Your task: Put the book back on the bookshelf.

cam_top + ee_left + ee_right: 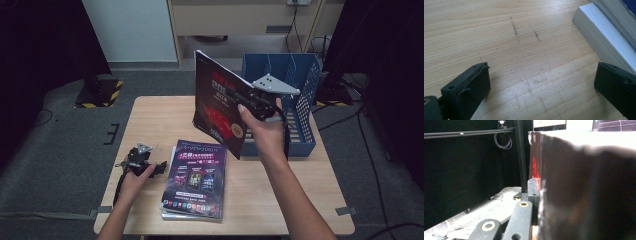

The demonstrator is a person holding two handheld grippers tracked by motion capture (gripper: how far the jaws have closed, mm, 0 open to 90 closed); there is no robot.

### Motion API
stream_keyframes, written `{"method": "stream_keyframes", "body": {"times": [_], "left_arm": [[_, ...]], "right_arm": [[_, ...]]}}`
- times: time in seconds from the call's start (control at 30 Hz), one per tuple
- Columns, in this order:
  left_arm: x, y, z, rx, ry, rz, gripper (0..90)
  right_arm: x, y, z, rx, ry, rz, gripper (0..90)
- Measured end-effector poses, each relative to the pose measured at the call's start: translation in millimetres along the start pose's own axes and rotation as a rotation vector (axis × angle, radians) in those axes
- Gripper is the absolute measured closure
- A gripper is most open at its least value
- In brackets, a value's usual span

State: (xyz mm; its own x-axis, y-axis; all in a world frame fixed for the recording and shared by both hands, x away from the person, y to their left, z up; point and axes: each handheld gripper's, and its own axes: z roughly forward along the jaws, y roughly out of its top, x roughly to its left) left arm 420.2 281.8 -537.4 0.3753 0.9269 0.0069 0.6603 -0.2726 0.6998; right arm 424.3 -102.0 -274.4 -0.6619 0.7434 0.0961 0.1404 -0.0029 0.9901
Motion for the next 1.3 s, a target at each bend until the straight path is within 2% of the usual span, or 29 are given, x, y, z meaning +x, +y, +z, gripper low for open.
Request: {"method": "stream_keyframes", "body": {"times": [0.43, 0.57, 0.8, 1.3], "left_arm": [[-1.4, -0.9, -1.1, 0.001, 0.000, 0.000, 0.0], [-1.9, -1.1, -1.0, 0.000, 0.001, -0.001, 0.0], [-2.3, -1.0, -0.9, 0.000, 0.002, -0.002, 0.0], [-2.8, -0.9, -0.8, 0.001, 0.001, -0.003, 0.0]], "right_arm": [[-16.5, 19.7, -9.7, -0.011, -0.093, 0.008, 86.8], [-21.3, 23.8, -12.0, -0.006, -0.107, 0.001, 86.8], [-28.0, 33.3, -23.7, -0.029, -0.139, -0.002, 86.8], [-40.1, 37.2, -44.5, -0.016, -0.194, -0.016, 86.8]]}}
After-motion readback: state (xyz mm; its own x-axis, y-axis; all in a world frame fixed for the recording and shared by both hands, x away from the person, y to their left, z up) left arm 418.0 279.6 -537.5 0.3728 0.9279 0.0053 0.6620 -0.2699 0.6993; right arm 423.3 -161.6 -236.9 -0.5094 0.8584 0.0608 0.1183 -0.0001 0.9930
